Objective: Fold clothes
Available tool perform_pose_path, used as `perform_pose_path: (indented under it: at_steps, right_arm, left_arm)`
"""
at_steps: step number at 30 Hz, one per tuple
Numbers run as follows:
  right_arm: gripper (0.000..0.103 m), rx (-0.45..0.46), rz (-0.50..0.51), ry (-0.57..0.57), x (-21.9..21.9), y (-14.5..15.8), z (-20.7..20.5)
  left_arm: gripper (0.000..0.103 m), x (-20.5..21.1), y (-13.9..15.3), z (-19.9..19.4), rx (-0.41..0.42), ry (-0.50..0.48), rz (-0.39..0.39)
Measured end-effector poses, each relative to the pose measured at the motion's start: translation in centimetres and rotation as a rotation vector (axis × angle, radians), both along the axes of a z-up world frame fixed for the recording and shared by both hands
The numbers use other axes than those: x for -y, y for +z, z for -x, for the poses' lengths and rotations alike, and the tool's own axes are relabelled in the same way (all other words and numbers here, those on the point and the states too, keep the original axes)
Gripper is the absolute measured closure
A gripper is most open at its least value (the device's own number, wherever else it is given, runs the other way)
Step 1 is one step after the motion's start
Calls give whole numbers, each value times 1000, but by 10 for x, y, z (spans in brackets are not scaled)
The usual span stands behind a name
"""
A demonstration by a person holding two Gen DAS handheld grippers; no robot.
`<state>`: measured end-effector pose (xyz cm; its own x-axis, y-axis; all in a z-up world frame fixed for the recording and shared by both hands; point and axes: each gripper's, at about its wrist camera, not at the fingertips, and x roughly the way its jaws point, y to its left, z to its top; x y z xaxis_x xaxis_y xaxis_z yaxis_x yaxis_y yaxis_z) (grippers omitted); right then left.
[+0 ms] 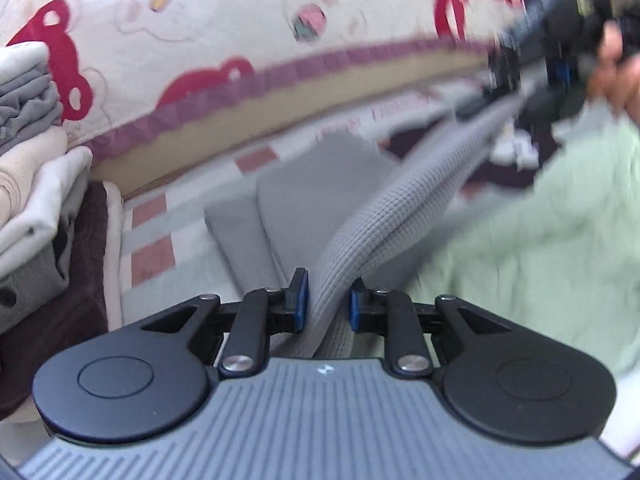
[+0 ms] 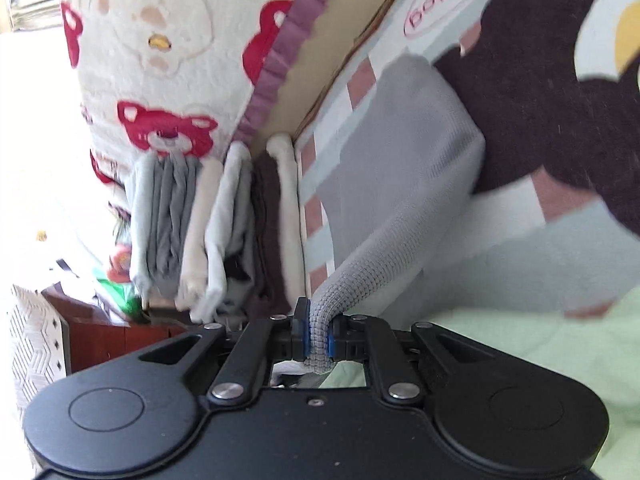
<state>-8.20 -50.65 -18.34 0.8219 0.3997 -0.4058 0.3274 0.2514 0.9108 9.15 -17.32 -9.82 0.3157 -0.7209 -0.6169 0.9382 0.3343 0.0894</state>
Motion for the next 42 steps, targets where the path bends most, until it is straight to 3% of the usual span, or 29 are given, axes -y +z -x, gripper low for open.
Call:
perform_pose_path:
  at_steps: [2, 5, 10, 14, 16, 18, 20, 22, 24, 28, 30, 34, 37, 39, 41, 42]
  right_arm:
    - [92, 4, 40, -23, 12, 0, -9]
    - [92, -23, 26, -53, 29, -7, -27]
    - [92, -103, -159, -148, 58, -26, -56]
    - [87, -171, -151, -173, 77, -31, -88]
    - [81, -155, -140, -160, 91, -38, -102]
    - [71, -161, -90, -145, 103, -45, -109]
    - [66, -163, -40, -174, 112, -49, -101]
    - [63, -145, -14, -177, 117, -50, -88]
    - [55, -136, 88, -133, 113, -41, -81]
    - [54, -129, 538, 37, 84, -15, -91]
    - [54, -125, 712, 120, 66, -13, -101]
    - [55, -102, 798, 179, 53, -27, -116]
    - [55, -131, 817, 140, 54, -42, -129]
    - [55, -150, 820, 121, 55, -53, -136]
    - [60, -136, 821, 101, 52, -58, -136]
    - [79, -97, 841, 104, 48, -55, -133]
  left_arm:
    - [80, 6, 2, -21, -58, 13, 67]
    - [80, 25, -5, -50, -111, 42, 86]
    - [82, 69, -22, -86, -99, 66, 60]
    - [78, 95, -39, -118, -141, 153, 85]
    - [75, 105, -55, -132, -152, 248, 99]
    - [63, 102, -71, -148, -265, 373, 155]
    - [62, 96, -85, -162, -392, 465, 217]
    - [62, 90, -83, -162, -370, 444, 227]
    - [61, 81, -76, -161, -343, 433, 240]
    - [58, 56, -67, -161, -414, 426, 297]
    - [53, 50, -67, -158, -413, 409, 280]
    - [50, 53, -81, -155, -411, 373, 218]
    - [50, 60, -92, -153, -389, 340, 201]
    - [52, 69, -97, -145, -314, 309, 166]
    - [81, 78, -97, -137, -246, 280, 135]
    - [87, 79, -94, -135, -224, 280, 134]
